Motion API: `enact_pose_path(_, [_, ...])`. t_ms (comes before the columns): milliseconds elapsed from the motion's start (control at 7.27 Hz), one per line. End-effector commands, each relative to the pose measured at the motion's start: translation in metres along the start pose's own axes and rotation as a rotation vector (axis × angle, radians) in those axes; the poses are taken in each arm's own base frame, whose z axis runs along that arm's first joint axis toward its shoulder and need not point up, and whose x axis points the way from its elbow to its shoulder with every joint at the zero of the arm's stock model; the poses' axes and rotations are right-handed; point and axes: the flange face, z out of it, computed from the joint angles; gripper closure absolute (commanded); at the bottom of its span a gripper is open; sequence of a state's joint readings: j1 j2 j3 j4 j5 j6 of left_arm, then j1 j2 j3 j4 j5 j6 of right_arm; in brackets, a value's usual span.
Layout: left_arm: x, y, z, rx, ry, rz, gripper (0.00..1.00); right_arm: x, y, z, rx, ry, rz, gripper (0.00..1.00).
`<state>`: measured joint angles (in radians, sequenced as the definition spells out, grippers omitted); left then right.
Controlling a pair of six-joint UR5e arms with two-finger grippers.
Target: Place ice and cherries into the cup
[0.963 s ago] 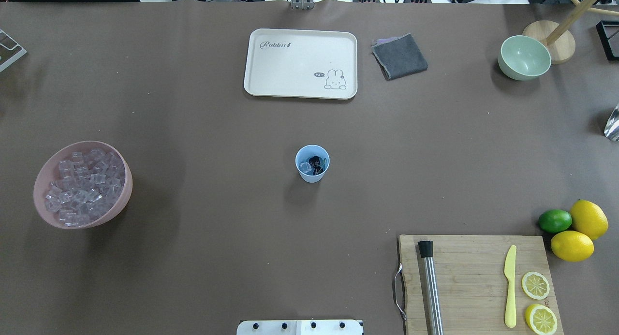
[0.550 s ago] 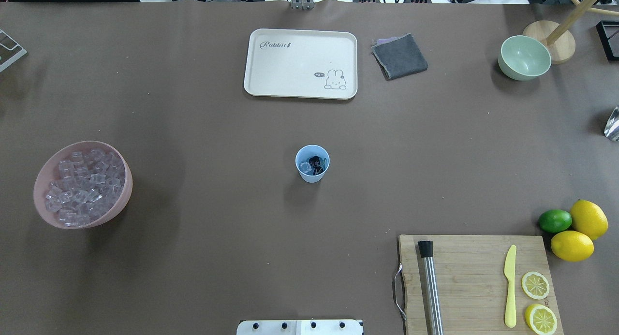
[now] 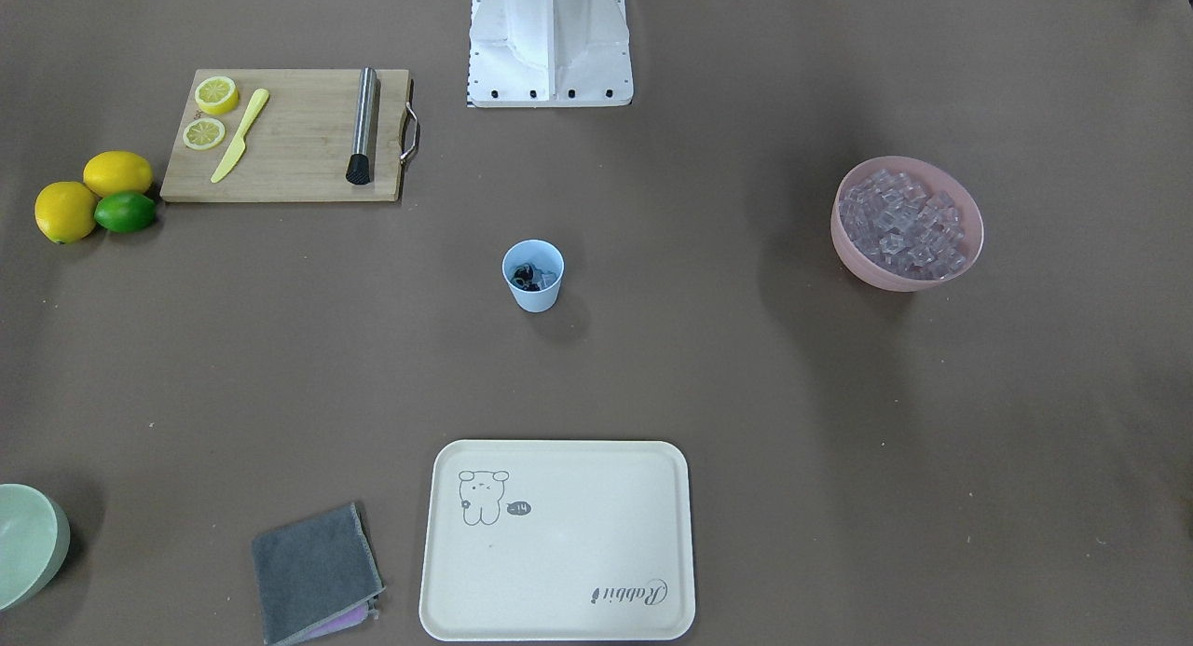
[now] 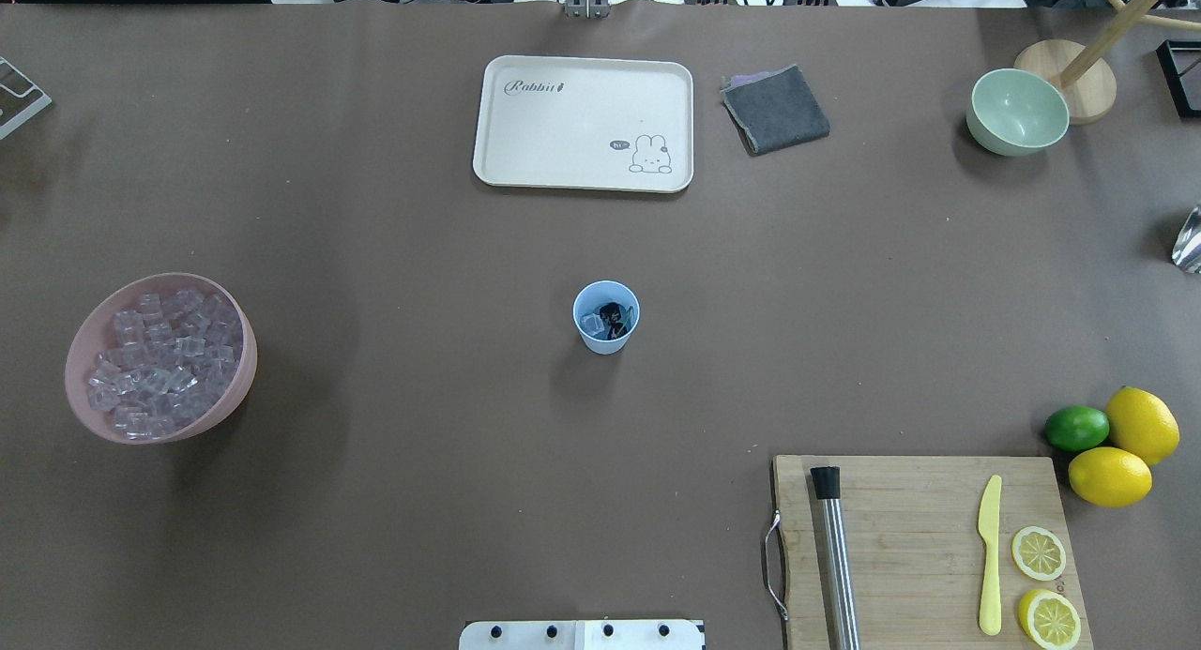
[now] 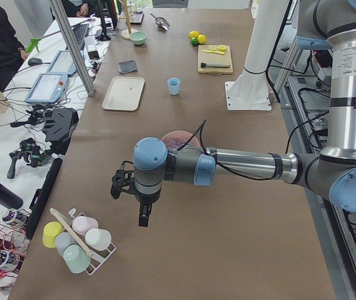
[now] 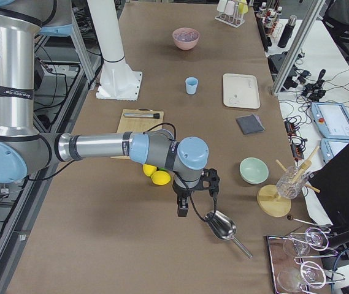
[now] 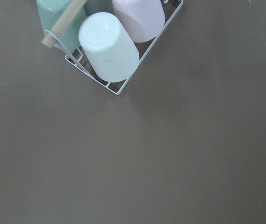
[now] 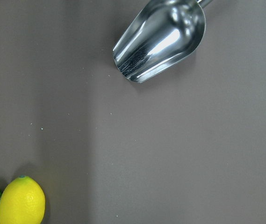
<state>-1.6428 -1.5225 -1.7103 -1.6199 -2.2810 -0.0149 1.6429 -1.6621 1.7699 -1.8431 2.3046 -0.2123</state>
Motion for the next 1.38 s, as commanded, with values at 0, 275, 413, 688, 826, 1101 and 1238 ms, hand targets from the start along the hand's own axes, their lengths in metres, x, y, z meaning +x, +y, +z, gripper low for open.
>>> enact_pose_path(0, [0.0027, -0.001, -0.001, 0.002, 0.0, -0.001, 0.03, 0.0011, 0.0004, 0.0012, -0.002, 0.0, 0.001, 0.0])
enact_pose_path(275, [0.0023, -0.0008, -0.0005, 0.001, 0.0, 0.0, 0.03, 0.0018, 0.0018, 0.0023, -0.004, 0.0, 0.003, 0.0])
enact_pose_path(413, [0.0021, -0.0008, -0.0004, 0.001, -0.001, 0.0, 0.03, 0.0028, 0.0026, 0.0034, -0.007, 0.001, 0.005, 0.0])
enact_pose_path(688, [0.0022, -0.0009, -0.0006, 0.002, -0.001, 0.002, 0.03, 0.0035, 0.0022, 0.0035, -0.004, 0.006, 0.002, 0.0])
enact_pose_path(826, [0.0031, -0.0018, -0.0016, 0.005, -0.001, 0.004, 0.03, 0.0039, 0.0024, 0.0042, -0.006, 0.004, 0.004, 0.0])
enact_pose_path(1101, [0.003, -0.0025, -0.0026, 0.007, -0.001, 0.007, 0.03, 0.0053, 0.0024, 0.0057, -0.009, 0.003, 0.006, 0.0])
enact_pose_path(1238, [0.0035, -0.0032, -0.0022, 0.012, -0.002, 0.012, 0.03, 0.0072, 0.0027, 0.0079, -0.013, 0.003, 0.01, 0.0])
